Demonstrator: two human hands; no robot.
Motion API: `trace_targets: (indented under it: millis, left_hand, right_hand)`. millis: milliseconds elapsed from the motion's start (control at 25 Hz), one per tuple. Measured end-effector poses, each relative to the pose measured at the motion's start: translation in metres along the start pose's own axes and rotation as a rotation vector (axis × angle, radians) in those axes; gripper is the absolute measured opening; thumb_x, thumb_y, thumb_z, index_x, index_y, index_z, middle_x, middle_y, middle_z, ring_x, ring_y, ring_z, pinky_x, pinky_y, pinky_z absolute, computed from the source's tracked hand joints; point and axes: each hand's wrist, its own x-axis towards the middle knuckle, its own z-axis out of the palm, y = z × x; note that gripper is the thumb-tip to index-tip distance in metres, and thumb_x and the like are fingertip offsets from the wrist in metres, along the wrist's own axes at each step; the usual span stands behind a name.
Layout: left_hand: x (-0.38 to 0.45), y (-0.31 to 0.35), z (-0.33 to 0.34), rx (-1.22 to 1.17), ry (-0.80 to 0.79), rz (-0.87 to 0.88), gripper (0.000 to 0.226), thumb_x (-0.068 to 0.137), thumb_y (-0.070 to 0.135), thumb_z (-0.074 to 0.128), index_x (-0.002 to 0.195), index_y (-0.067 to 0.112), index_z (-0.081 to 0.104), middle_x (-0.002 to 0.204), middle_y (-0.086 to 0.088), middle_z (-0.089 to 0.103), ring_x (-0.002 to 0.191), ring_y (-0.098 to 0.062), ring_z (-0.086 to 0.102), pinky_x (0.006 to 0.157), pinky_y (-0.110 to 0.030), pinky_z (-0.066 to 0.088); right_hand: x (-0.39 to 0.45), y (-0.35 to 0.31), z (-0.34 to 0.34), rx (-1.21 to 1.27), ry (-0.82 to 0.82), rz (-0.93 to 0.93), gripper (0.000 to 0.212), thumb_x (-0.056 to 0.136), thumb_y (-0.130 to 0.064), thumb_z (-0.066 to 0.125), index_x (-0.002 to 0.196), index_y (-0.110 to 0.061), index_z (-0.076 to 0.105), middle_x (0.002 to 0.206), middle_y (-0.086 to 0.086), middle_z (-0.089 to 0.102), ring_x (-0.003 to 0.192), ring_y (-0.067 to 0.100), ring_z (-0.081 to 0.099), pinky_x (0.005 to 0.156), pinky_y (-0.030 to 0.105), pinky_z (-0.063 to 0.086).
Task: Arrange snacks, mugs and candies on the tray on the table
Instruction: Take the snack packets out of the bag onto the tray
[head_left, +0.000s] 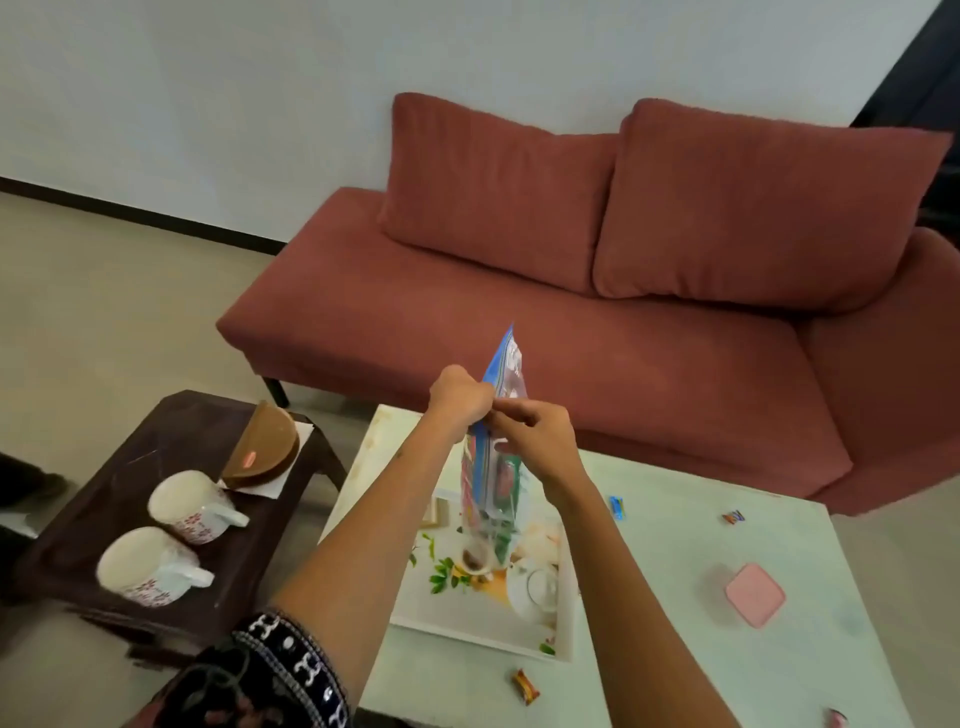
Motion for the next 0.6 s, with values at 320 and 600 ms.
trace_targets:
  millis: [320,600]
  left_hand:
    - [-0.030,-0.041,0.047,0.151,-0.002,0.029,0.023,0.073,0.022,0.069,0.074,-0.001,0.069,0.082,-0.020,0.070,0.080,-0.035,0.066,0.069,-0.035,0.053]
    - [-0.039,-0.073,0.043,-0.039,-0.096,-0.005,0.017,0.066,0.015,0.079,0.059,0.006,0.066,0.063,-0.011,0.063,0.058,-0.023,0.059,0.059,-0.030,0.053]
  right_hand:
    - [-0.010,0.056,-0.009,0.335,0.169,0.444,0.028,0.081,-0.031,0.064,0.084,-0.003,0.068,0.081,0.011,0.068,0.066,0.022,0.065,0.068,0.034,0.059]
    - [-0.015,0.071,-0.004,0.268,0.133,0.436,0.014,0.086,-0.008,0.061,0.084,0.003,0.068,0.091,0.021,0.069,0.075,0.031,0.071,0.066,0.031,0.060]
